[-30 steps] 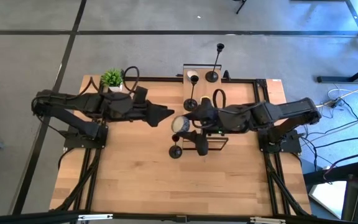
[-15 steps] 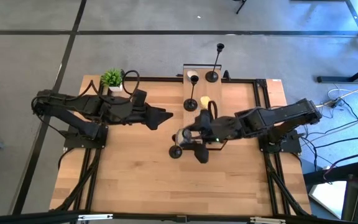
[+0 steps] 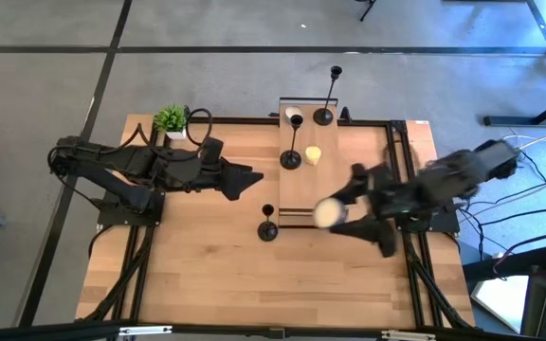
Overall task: Pick & Place candle stick holders
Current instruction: Put the blue candle jar in the bottom left corner of the shelf
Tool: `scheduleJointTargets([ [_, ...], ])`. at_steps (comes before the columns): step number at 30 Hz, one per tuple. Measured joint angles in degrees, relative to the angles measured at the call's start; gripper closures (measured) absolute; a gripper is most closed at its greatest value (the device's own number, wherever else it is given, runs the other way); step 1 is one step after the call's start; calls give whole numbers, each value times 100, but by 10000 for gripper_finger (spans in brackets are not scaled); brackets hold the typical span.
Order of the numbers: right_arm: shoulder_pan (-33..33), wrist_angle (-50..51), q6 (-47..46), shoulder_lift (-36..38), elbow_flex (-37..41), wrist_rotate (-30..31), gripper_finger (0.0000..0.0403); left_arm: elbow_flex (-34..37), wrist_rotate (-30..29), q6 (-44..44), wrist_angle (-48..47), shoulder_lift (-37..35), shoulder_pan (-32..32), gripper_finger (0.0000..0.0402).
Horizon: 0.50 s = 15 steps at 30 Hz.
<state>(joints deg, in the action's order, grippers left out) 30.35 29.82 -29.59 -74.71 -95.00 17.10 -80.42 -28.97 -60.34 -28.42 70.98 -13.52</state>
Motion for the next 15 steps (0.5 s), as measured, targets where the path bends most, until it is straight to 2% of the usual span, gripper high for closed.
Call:
scheduleJointTargets([
  [4, 364, 290, 287, 264, -2, 663, 102, 0, -41, -51, 4, 0, 0, 68],
  [8, 544, 879, 86, 271, 3, 1123, 101, 0, -56, -151, -4, 2, 0, 68],
  [11, 643, 859, -200, 210, 201, 1077, 101, 0, -53, -227, -7, 2, 0, 68],
  [15, 804, 313, -618, 205, 883, 819, 101, 0, -50, -278, -9, 2, 0, 68],
])
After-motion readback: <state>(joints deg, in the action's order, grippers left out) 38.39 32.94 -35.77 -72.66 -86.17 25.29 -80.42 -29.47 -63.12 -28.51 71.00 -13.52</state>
